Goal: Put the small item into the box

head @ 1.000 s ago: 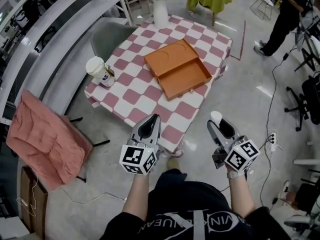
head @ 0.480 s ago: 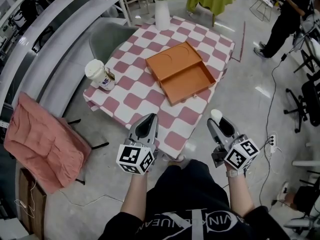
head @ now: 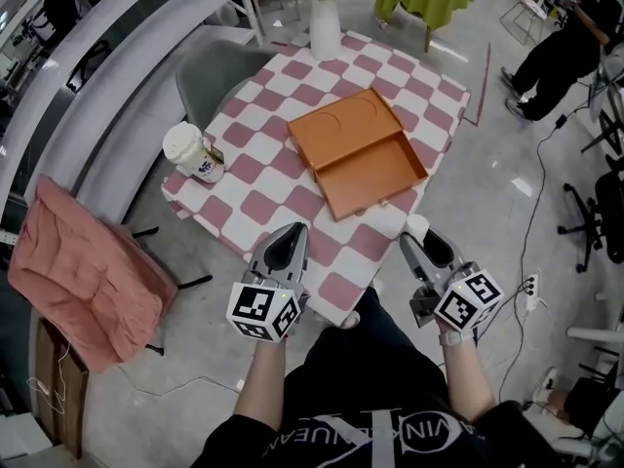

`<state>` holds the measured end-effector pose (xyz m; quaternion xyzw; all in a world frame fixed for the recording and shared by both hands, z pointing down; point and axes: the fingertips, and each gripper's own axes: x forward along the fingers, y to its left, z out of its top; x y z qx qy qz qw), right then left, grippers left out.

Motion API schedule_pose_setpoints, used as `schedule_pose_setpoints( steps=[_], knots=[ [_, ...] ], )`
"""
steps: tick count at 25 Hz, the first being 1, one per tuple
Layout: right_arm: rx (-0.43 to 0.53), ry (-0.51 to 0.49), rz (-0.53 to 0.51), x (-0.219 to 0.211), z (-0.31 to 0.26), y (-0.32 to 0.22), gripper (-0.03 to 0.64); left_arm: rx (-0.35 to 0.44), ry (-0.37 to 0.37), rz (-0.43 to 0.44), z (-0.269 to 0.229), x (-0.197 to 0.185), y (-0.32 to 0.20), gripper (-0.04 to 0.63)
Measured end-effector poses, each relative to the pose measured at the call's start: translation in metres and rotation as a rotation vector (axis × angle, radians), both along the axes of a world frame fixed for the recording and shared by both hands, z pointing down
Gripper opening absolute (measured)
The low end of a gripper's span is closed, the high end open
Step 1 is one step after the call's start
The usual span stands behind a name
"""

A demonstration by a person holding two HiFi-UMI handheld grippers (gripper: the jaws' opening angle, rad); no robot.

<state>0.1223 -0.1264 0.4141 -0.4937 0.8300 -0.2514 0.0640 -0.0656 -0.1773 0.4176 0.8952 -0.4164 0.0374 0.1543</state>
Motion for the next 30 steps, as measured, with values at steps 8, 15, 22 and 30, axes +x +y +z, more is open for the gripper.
schedule_pose_setpoints(
  steps=[8,15,22,30],
  knots=[
    [-0.008,0.017,-0.092,-0.006,0.002,-0.048,0.178,-0.009,0.0,-0.018,0.002,0.017,-0.034,0.025],
    [-0.031,0.046,-0.17,-0.017,0.012,-0.075,0.178,-0.028,-0.02,-0.053,0.013,0.015,-0.052,0.025],
    [-0.048,0.098,-0.267,-0.036,0.021,-0.096,0.178,-0.049,-0.041,-0.086,0.025,0.011,-0.062,0.025],
    [-0.104,0.276,-0.352,-0.05,0.041,-0.115,0.178,-0.073,-0.062,-0.106,0.039,0.011,-0.071,0.025]
  ],
)
